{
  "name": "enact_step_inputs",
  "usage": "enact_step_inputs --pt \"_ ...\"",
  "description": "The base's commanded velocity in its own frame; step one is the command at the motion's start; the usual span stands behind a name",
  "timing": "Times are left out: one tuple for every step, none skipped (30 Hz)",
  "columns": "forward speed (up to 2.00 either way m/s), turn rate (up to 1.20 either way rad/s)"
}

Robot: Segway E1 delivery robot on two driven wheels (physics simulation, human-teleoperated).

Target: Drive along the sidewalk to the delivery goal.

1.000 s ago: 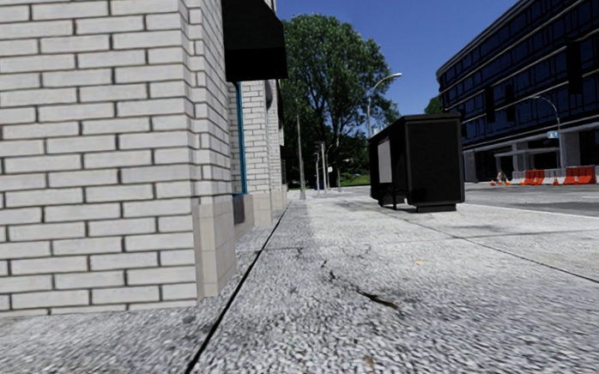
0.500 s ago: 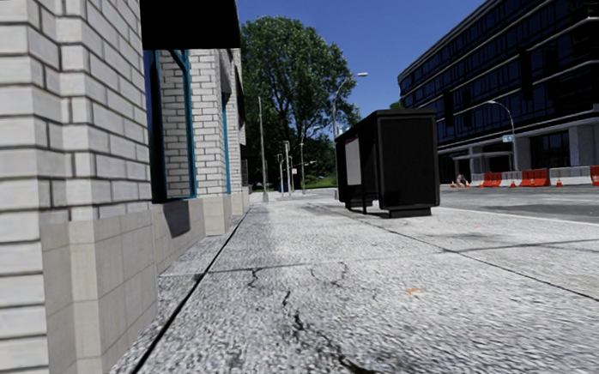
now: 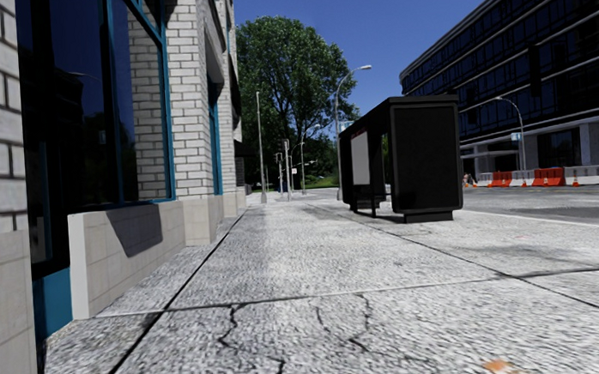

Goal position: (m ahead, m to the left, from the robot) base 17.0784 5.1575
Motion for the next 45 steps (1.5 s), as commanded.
enact_step_inputs --pt "2.00 0.00" --pt "2.00 0.00" --pt "2.00 0.00" --pt "2.00 0.00" --pt "2.00 0.00" --pt "2.00 0.00" --pt "2.00 0.00" --pt "2.00 0.00" --pt "2.00 0.00" --pt "2.00 0.00" --pt "2.00 0.00" --pt "2.00 0.00" --pt "2.00 0.00" --pt "2.00 0.00" --pt "2.00 0.00" --pt "2.00 0.00" --pt "2.00 0.00" --pt "2.00 0.00" --pt "2.00 0.00" --pt "2.00 0.00" --pt "2.00 0.00" --pt "2.00 0.00" --pt "2.00 0.00" --pt "2.00 0.00" --pt "2.00 0.00" --pt "2.00 0.00" --pt "2.00 0.00" --pt "2.00 0.00" --pt "2.00 0.00" --pt "2.00 0.00" --pt "2.00 0.00" --pt "2.00 0.00" --pt "2.00 0.00" --pt "2.00 0.00" --pt "2.00 0.00" --pt "2.00 0.00" --pt "2.00 0.00" --pt "2.00 0.00" --pt "2.00 0.00" --pt "2.00 0.00" --pt "2.00 0.00" --pt "2.00 0.00" --pt "2.00 0.00" --pt "2.00 0.00" --pt "2.00 0.00"
